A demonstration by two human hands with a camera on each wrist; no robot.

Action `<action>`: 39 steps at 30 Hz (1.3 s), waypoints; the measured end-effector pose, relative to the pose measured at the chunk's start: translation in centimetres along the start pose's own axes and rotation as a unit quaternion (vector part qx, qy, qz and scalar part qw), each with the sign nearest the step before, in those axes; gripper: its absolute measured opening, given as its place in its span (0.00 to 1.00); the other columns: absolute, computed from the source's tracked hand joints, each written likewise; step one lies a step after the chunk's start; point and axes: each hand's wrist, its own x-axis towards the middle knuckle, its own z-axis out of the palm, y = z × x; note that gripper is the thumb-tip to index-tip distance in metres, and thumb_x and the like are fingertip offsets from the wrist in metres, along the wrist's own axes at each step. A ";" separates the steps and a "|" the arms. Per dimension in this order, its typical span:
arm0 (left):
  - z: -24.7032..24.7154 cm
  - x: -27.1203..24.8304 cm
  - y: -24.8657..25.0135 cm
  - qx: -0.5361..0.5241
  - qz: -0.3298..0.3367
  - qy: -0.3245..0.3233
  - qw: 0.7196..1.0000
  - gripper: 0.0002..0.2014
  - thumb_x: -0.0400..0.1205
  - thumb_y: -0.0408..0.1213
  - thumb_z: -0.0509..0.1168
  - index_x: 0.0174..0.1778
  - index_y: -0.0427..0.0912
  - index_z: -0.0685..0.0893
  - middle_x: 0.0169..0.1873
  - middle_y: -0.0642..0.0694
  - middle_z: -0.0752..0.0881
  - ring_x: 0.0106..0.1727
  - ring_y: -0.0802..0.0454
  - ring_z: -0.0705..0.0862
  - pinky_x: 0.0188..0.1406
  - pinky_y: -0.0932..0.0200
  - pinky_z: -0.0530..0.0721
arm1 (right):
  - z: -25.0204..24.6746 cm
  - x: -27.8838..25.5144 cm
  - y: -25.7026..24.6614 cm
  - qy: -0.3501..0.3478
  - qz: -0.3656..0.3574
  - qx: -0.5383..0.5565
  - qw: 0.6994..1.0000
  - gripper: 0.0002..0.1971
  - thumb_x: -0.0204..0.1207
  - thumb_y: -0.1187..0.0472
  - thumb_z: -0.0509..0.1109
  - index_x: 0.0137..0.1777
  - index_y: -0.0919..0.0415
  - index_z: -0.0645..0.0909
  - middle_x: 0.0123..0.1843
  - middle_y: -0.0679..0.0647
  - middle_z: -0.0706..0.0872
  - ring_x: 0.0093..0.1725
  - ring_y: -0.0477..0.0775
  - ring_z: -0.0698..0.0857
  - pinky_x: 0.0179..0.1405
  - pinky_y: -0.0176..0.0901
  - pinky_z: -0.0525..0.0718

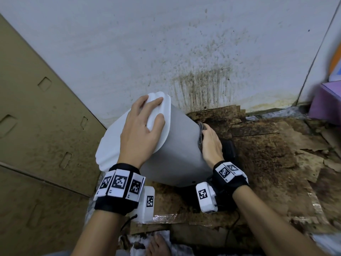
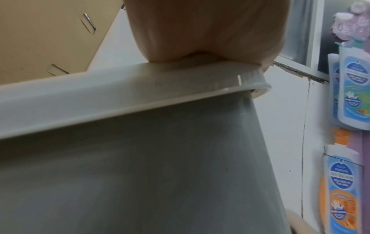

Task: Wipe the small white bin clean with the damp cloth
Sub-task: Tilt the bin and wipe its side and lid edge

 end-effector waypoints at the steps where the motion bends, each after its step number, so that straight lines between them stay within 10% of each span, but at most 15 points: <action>1: -0.1 0.0 -0.1 0.001 -0.001 0.001 1.000 0.20 0.85 0.52 0.55 0.74 0.66 0.77 0.79 0.62 0.68 0.78 0.62 0.69 0.62 0.59 0.68 | 0.2 -0.3 -0.6 0.009 -0.003 0.002 1.000 0.24 0.88 0.55 0.48 0.82 0.50 0.69 0.82 0.48 0.72 0.82 0.51 0.66 0.82 0.55 0.60; 10: 0.3 0.2 -0.3 -0.002 0.002 0.006 1.000 0.20 0.86 0.52 0.56 0.74 0.64 0.77 0.79 0.60 0.69 0.78 0.61 0.70 0.62 0.59 0.69 | 4.4 -7.0 -7.6 0.046 -0.187 0.040 0.980 0.26 0.91 0.52 0.41 0.88 0.46 0.55 0.88 0.38 0.56 0.86 0.34 0.50 0.86 0.44 0.50; 15: -0.2 0.3 -1.0 -0.025 -0.006 0.008 1.000 0.21 0.85 0.53 0.55 0.74 0.66 0.77 0.79 0.61 0.69 0.78 0.62 0.70 0.63 0.56 0.71 | 4.0 -6.9 -3.6 0.081 -0.280 -0.014 0.957 0.27 0.89 0.52 0.43 0.87 0.55 0.61 0.87 0.45 0.63 0.87 0.43 0.58 0.84 0.55 0.63; 24: -0.3 0.7 -1.2 -0.027 -0.010 0.012 0.999 0.21 0.84 0.53 0.54 0.73 0.67 0.78 0.78 0.62 0.70 0.78 0.63 0.70 0.65 0.55 0.72 | 1.7 -6.4 6.4 0.110 -0.202 -0.073 0.970 0.33 0.86 0.41 0.52 0.88 0.56 0.58 0.88 0.46 0.60 0.87 0.46 0.57 0.85 0.54 0.60; 39: -0.2 0.6 -1.0 -0.019 -0.015 0.014 1.000 0.21 0.84 0.53 0.54 0.74 0.67 0.78 0.79 0.61 0.70 0.78 0.61 0.70 0.62 0.52 0.73 | 4.6 -6.3 2.9 0.205 -0.097 0.085 0.970 0.30 0.86 0.45 0.45 0.83 0.57 0.70 0.82 0.45 0.71 0.83 0.46 0.65 0.85 0.47 0.56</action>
